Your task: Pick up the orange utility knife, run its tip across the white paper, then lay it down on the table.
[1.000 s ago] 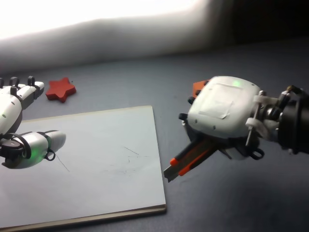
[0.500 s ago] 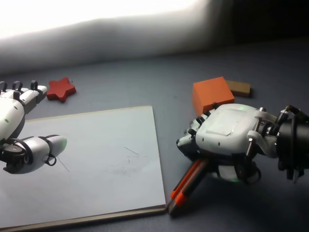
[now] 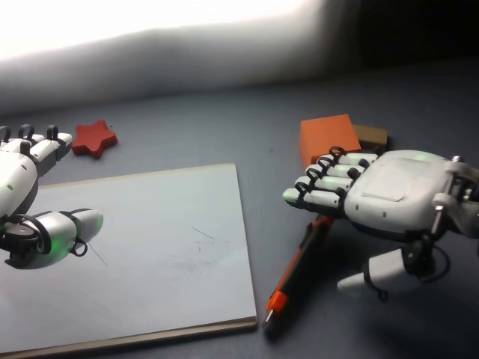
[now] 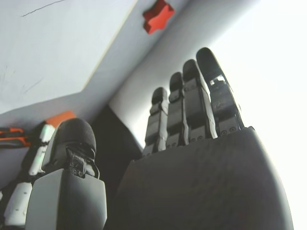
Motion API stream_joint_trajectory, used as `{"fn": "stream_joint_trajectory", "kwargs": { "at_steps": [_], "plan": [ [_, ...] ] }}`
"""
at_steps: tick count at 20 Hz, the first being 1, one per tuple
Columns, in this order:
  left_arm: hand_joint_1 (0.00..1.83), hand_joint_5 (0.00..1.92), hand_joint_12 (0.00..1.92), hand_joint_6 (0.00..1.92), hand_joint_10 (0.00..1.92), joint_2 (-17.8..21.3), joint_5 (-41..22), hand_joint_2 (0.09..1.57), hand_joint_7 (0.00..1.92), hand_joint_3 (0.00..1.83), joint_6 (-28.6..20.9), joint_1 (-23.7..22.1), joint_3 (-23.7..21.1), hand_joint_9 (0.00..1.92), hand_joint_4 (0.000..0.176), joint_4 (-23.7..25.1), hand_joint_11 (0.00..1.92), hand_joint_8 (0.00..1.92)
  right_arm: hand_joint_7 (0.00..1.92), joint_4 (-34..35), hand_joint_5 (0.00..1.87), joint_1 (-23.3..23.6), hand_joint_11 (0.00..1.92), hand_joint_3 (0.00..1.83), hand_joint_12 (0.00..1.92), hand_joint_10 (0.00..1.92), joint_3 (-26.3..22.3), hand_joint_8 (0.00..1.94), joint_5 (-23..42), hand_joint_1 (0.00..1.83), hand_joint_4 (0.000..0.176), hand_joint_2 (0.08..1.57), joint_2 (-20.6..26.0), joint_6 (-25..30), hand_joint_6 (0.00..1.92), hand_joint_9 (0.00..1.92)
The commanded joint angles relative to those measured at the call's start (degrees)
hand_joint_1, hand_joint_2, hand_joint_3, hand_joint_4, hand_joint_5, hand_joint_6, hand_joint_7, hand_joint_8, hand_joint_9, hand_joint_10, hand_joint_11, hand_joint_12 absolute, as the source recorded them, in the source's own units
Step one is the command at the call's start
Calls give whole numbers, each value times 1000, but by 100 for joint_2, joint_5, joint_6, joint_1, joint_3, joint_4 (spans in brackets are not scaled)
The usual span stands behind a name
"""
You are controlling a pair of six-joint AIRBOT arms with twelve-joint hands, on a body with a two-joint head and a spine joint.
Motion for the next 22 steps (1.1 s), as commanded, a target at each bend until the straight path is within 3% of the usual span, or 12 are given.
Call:
{"fn": "stream_joint_trajectory", "kwargs": {
  "at_steps": [1,5,7,8,9,10,11,12,16,17,18,22],
  "plan": [
    [184,92,868,1,2,20,-466,1275,160,1,-10,-37,21,207,46,327,0,3,0,-66,0,123,0,0,1,0,-130,0,-362,427,0,1063,157,88,0,0],
    [182,124,899,9,9,20,-466,1275,182,1,-10,-53,26,232,40,327,0,5,65,-63,29,415,3,12,2,11,-839,22,145,66,0,1116,1065,683,12,28],
    [191,262,1158,36,49,22,-466,1269,372,0,-10,-87,34,367,23,327,0,38,256,16,212,611,0,0,470,51,-1136,39,598,2,0,1146,1568,1014,38,216],
    [233,442,1353,86,117,26,-465,1258,567,0,-10,-115,34,528,8,327,1,90,484,423,396,747,0,3,1077,173,-1318,121,902,0,0,1169,1914,999,133,409],
    [252,608,1488,137,424,31,-461,1267,712,0,-9,-137,30,594,0,327,75,214,464,828,251,821,0,1,1664,1161,-1530,784,1072,0,0,1212,2331,979,1015,235],
    [281,703,1586,204,862,34,-441,1265,700,0,-9,-137,29,563,0,327,178,562,516,992,322,829,30,0,1815,1419,-1623,1196,1075,30,0,1211,2535,975,1366,342],
    [273,744,1764,485,1279,45,-399,1272,681,1,-9,-141,29,576,0,327,266,1030,646,1107,519,829,219,5,1900,1592,-1715,1414,1081,7,0,1233,2720,976,1437,489],
    [273,744,1764,485,1279,79,-306,1272,681,1,-6,-155,28,576,0,328,266,1030,646,1219,519,829,219,5,1900,1592,-1813,1414,1124,7,0,1233,2969,979,1437,489],
    [280,731,1910,1239,1769,186,85,1337,722,14,144,-337,9,618,0,328,426,1539,852,1600,729,940,581,16,1920,1890,-1916,1713,1163,24,0,1279,3660,1018,1597,762],
    [623,578,1919,1627,1810,187,169,1319,847,125,234,-418,6,750,115,328,548,1574,982,1938,839,947,809,24,1921,1915,-1892,1782,1086,4,0,1329,3721,1017,1742,918],
    [694,529,1921,1750,1849,188,351,1290,915,227,379,-554,9,817,174,328,622,1604,1058,2547,845,908,929,17,1921,1921,-1874,1818,840,0,0,1355,3750,1019,1828,1025],
    [695,541,1921,1832,1921,177,719,1141,929,568,769,-1005,6,862,176,327,712,1702,1016,2641,767,994,912,12,1921,1921,-1815,1822,828,0,0,1386,3641,1306,1840,986]
  ]
}}
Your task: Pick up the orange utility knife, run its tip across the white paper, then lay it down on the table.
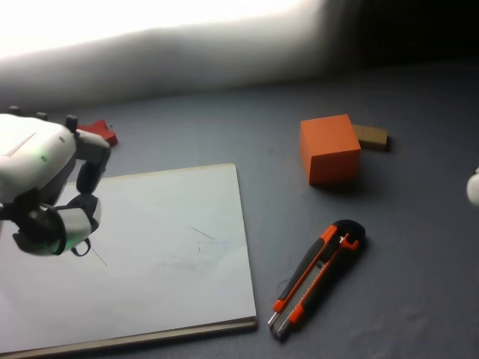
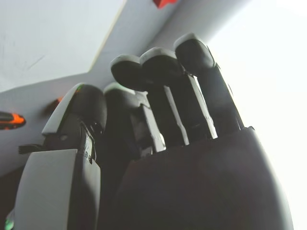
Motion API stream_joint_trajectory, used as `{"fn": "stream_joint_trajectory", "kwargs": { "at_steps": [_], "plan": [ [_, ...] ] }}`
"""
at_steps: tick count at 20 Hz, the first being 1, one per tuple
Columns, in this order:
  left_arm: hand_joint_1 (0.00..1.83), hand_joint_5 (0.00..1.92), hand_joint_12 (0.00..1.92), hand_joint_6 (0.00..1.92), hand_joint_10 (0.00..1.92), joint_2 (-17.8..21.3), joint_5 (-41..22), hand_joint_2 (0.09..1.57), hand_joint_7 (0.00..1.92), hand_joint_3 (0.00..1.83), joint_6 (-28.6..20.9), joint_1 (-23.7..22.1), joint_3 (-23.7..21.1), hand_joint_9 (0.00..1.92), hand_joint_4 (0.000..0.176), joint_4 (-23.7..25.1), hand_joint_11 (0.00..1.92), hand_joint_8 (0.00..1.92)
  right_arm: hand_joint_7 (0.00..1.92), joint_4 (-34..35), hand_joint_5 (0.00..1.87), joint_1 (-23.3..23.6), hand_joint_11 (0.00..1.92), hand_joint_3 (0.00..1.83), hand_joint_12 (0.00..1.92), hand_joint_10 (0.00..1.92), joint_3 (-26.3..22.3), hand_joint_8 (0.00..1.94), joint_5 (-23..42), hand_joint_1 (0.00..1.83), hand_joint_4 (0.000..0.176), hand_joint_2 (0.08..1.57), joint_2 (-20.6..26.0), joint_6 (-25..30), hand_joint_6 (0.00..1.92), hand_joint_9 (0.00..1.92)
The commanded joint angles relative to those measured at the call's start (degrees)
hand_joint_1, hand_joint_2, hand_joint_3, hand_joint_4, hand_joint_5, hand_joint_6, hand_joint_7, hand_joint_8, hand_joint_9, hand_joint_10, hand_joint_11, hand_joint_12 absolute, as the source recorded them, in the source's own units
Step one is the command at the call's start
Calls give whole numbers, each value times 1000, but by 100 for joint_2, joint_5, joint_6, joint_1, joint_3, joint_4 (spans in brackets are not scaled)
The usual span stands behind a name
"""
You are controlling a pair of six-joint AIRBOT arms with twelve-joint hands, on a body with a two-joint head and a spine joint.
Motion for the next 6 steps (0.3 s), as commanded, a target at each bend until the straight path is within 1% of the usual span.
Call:
{"fn": "stream_joint_trajectory", "kwargs": {
  "at_steps": [1,3,4,5,6],
  "plan": [
    [692,537,1921,1830,1921,51,-321,1146,913,559,78,-101,-3,859,176,292,702,1731,1013,53,761,68,903,21,1921,1921,21,1825,-325,0,0,1419,14,81,1856,981],
    [706,546,1921,1814,1921,51,-271,1140,920,554,84,-154,-19,883,176,289,718,1758,1008,53,763,89,931,34,1921,1921,24,1837,-351,0,0,1475,-65,32,1891,1003],
    [693,535,1921,1831,1921,51,-271,1150,917,553,79,-179,-21,876,175,289,727,1756,999,53,760,90,922,36,1921,1921,30,1835,-332,0,0,1492,-97,-157,1889,988],
    [699,537,1921,1825,1921,53,-278,1151,919,544,80,-210,-18,882,172,289,744,1744,991,80,754,117,903,33,1921,1921,31,1810,-278,0,0,1502,-115,-76,1866,966],
    [694,531,1921,1835,1921,58,-279,1159,920,540,84,-242,-10,887,168,289,748,1750,997,374,756,146,920,26,1921,1921,55,1804,-60,0,0,1498,-131,76,1868,968]
  ]
}}
